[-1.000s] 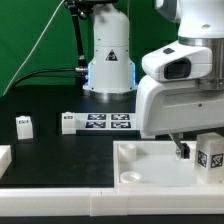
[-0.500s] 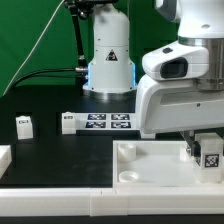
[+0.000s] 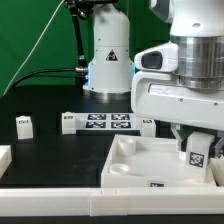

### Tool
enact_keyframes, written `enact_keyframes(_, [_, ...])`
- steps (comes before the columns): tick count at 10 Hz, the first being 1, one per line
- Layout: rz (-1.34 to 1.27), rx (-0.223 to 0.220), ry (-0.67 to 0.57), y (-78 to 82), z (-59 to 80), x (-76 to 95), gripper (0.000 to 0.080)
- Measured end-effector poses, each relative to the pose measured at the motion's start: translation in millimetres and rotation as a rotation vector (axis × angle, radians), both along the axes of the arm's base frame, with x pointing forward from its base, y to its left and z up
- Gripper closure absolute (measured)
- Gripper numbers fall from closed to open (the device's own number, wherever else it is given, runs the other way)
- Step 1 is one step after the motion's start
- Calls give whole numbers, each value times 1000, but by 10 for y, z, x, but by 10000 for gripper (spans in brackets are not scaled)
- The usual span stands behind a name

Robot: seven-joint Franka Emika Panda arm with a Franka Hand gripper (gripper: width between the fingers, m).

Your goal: Assemble one leg

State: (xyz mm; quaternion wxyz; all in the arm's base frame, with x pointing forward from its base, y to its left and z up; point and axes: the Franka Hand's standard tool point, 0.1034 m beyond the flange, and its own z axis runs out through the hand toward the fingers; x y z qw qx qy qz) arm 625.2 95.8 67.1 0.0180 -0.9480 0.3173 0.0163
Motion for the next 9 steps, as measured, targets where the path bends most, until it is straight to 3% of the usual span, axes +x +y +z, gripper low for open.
enact_keyframes(3, [-251,-42,22,-155,13,-19,498])
enact_keyframes(5, [-283,-43,24,-161,6,-23,489])
enact_keyframes(7, [-279,-42,25,-158,3,-24,246])
enact_keyframes(9, [-279,-43,25,-158,1,-25,156])
